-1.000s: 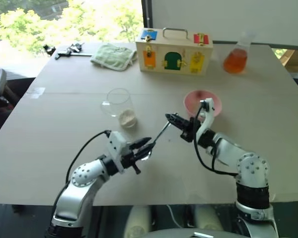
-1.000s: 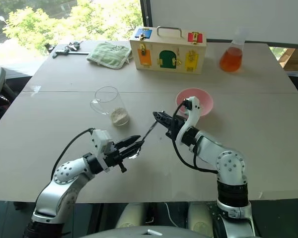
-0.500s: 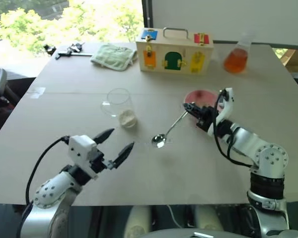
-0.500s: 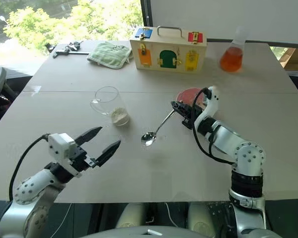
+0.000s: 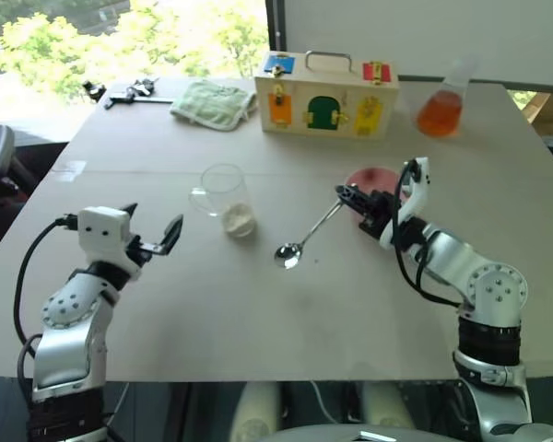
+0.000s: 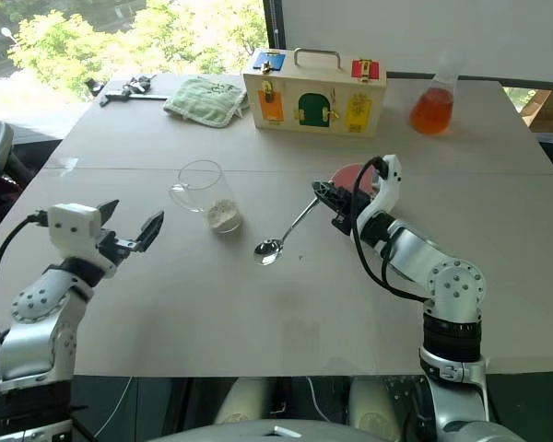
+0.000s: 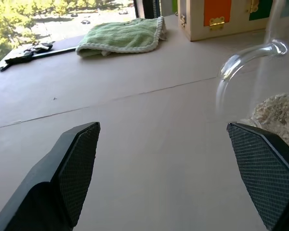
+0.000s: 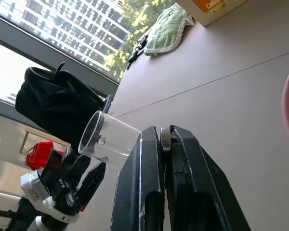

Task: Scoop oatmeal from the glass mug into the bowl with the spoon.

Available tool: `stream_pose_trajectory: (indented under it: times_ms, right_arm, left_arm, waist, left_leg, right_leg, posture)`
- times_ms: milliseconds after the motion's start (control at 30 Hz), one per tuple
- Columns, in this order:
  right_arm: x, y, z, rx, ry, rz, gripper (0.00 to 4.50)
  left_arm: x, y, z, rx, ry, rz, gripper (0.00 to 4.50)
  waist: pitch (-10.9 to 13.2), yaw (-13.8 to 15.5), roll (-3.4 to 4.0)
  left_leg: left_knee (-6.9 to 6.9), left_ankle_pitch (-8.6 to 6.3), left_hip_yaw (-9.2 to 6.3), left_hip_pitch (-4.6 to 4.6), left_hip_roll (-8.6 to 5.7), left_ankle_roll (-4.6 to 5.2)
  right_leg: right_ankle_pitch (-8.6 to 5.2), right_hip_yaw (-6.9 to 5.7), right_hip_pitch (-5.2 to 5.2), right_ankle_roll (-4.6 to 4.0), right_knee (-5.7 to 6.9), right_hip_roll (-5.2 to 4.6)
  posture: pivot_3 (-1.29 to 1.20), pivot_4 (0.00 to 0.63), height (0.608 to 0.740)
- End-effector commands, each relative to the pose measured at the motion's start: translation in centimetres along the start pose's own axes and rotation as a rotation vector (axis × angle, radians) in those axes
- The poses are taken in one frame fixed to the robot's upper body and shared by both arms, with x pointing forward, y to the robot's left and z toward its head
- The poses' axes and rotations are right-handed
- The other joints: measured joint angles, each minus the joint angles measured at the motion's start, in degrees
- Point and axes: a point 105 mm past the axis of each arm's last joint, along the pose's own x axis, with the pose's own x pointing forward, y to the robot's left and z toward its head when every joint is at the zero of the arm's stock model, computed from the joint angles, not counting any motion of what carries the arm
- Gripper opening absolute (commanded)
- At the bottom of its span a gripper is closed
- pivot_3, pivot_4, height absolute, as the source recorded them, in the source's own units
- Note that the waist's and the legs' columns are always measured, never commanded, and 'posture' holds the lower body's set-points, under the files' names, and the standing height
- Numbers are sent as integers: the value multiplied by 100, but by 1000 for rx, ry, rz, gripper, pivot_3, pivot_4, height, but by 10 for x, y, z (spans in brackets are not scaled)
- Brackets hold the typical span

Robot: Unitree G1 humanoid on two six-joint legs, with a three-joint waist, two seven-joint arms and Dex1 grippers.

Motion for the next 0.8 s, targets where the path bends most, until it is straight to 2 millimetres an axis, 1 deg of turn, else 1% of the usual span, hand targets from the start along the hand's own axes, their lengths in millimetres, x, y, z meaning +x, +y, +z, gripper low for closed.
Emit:
stream_pose_trajectory:
  times_ms: [33, 267, 367, 500, 667, 767, 800]
  right_arm:
    - [-2, 12, 7, -11, -47, 38, 0]
    - [-4, 12, 7, -7, -72, 28, 0]
    - [-4, 12, 7, -7, -79, 25, 0]
    - [-4, 11, 6, -7, -80, 22, 0]
    - [-3, 12, 7, -11, -88, 24, 0]
    - [-1, 16, 11, -36, -97, 28, 0]
    - [-1, 17, 14, -48, -104, 29, 0]
  left_arm:
    - [8, 6, 7, 36, -34, -13, 4426]
    - [26, 9, 10, 40, -53, -36, 4426]
    - [35, 4, 11, 32, -64, -64, 4426]
    - [46, -5, 16, 23, -88, -101, 4426]
    - [58, -12, 17, 13, -100, -113, 4426]
    - [65, -14, 20, 2, -123, -107, 3613]
    - [66, -15, 21, -2, -130, -108, 3092]
  waist:
    - [1, -23, -1]
    - [3, -4, -4]
    - [4, -5, -6]
    - [6, -4, -10]
    - [7, -6, -11]
    - [9, -3, -13]
    - [11, -5, -17]
  left_leg:
    - [-2, 1, 1, 0, 3, -2]
    - [-9, 0, 13, -1, 14, -1]
    - [-7, -2, 17, -1, 11, 2]
    - [-8, 2, 15, -1, 12, -5]
    - [-7, 2, 17, -1, 12, -5]
    - [-7, 2, 16, -1, 12, -5]
    - [-7, 2, 16, -1, 11, -5]
  right_leg:
    - [0, 1, -3, 0, 0, 2]
    - [0, 8, -14, 1, 2, 7]
    - [0, 12, -14, 1, 2, 3]
    - [0, 11, -15, 1, 3, 4]
    - [0, 12, -15, 1, 3, 5]
    - [0, 11, -14, 1, 3, 5]
    - [0, 11, -15, 2, 3, 5]
  posture:
    - [0, 150, 740]
    - [0, 150, 740]
    - [0, 150, 740]
    - [0, 150, 740]
    - [0, 150, 740]
    - [0, 150, 740]
    - [0, 150, 740]
